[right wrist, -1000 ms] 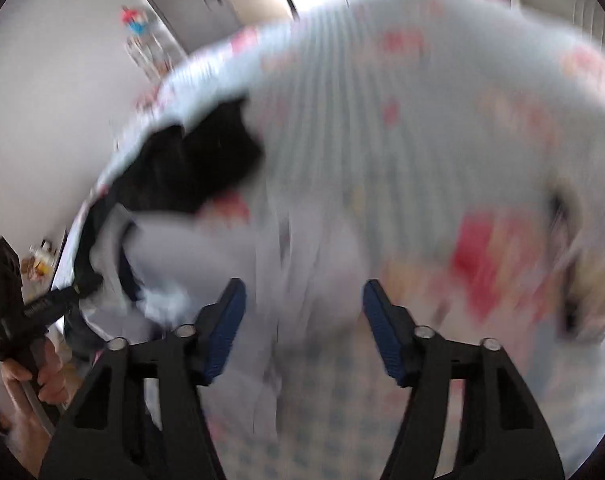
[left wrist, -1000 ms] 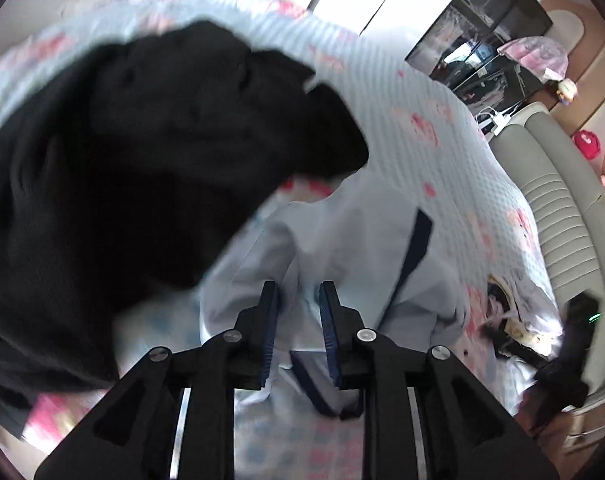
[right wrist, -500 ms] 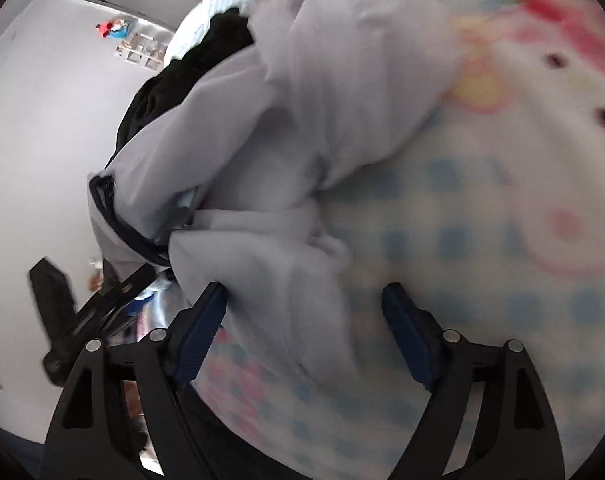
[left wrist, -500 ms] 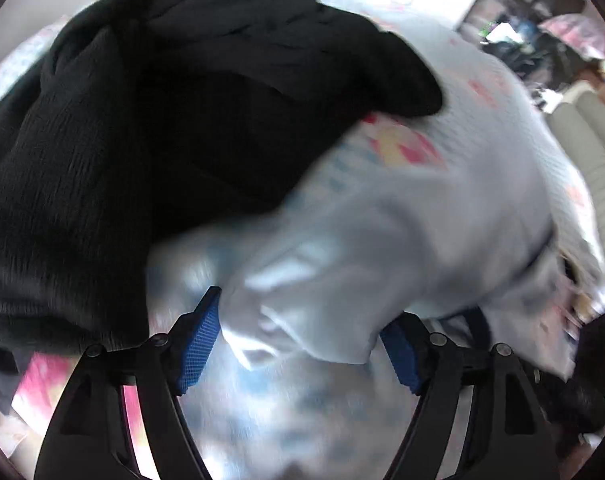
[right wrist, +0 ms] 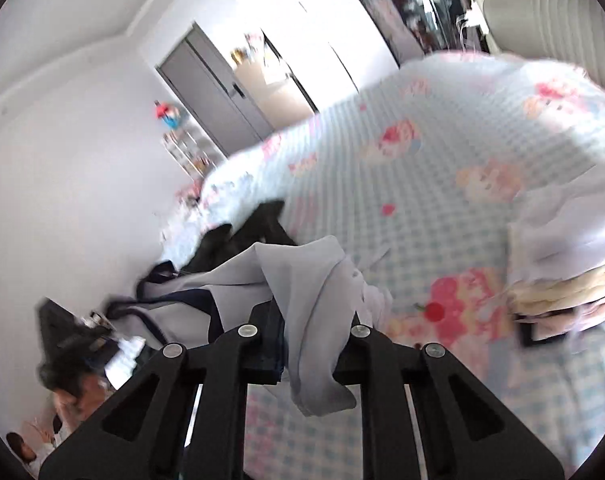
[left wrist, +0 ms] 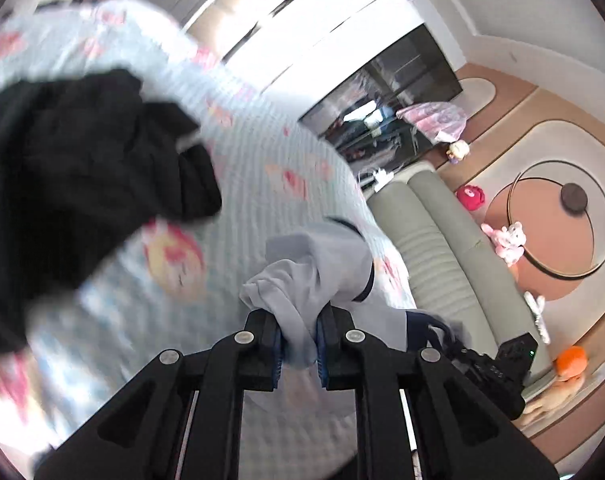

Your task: Fold clothes

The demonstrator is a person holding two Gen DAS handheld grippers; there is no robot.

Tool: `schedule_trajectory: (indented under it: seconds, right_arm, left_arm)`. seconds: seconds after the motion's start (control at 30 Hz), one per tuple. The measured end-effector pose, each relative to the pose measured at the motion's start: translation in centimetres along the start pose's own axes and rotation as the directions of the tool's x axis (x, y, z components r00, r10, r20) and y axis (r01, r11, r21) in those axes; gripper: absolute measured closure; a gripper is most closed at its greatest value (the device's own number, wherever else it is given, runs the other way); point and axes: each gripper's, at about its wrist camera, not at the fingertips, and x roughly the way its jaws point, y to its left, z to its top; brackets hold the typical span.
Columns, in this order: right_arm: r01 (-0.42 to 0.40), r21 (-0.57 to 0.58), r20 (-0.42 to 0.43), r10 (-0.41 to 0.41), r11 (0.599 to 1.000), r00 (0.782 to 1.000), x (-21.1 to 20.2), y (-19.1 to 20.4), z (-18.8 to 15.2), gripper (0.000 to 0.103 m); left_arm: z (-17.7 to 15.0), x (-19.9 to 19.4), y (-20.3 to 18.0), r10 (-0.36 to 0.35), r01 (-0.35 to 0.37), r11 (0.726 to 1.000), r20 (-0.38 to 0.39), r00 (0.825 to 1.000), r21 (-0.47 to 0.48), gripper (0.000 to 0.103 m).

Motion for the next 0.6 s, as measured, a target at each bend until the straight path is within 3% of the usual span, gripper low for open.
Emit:
schedule_trajectory:
  seconds: [0.1,0.13,0.23,0.27,0.3,0.37,0.5,0.6]
  right_arm:
    - [0.110,0.020,-0.074,-0.108,0.994,0.991,-0.4,-1.0,-4.2,0.089]
    - [0.165,0.029,-0.126,-0.160,0.986,0.979,0.0,-2.1,-6.4,0.089]
    - [0.244,0.149,-0.283,-0.196,0.958,0.939,1.6,-6.8,-12.5,0.086]
    - [0.268,0.186,-0.328,-0.198,0.945,0.924,2.1,-8.2,-14.4,0.083]
    - [0.268,0.223,-0.340,-0.183,0.937,0.922,2.2,-9.0,-15.8,0.081]
    - [0.279,0.261,-0.350,-0.179,0.924,0.920,1.9,-9.9,-17.0,0.072]
    - [0.280,0.266,-0.316,-0.191,0.923,0.930,0.8,-10.7,-16.1,0.070]
    - [0.290,0.237,-0.217,-0.240,0.927,0.946,-1.5,-9.9,-14.3,0.060]
  left_arm:
    - [-4.3,4.0,2.6,0.039,-0.050,0.996,-0.127,0.991,-0.078,0.089]
    - [-6.9,5.0,4.2,0.062,-0.090,0.988,-0.205,0.977,-0.129,0.089]
    - [-11.1,7.6,6.5,0.099,-0.162,0.969,-0.310,0.946,-0.186,0.089]
    - [-11.8,7.8,6.5,0.117,-0.179,0.968,-0.314,0.942,-0.177,0.088]
    - [-12.5,8.0,6.5,0.135,-0.195,0.967,-0.317,0.939,-0.166,0.085]
    - [-11.8,7.6,5.5,0.145,-0.191,0.974,-0.317,0.937,-0.119,0.085]
    - [-7.2,6.9,3.1,0.186,-0.188,0.982,-0.274,0.944,0.018,0.085]
    - [-7.8,7.0,3.1,0.143,-0.148,0.989,-0.294,0.945,0.005,0.080]
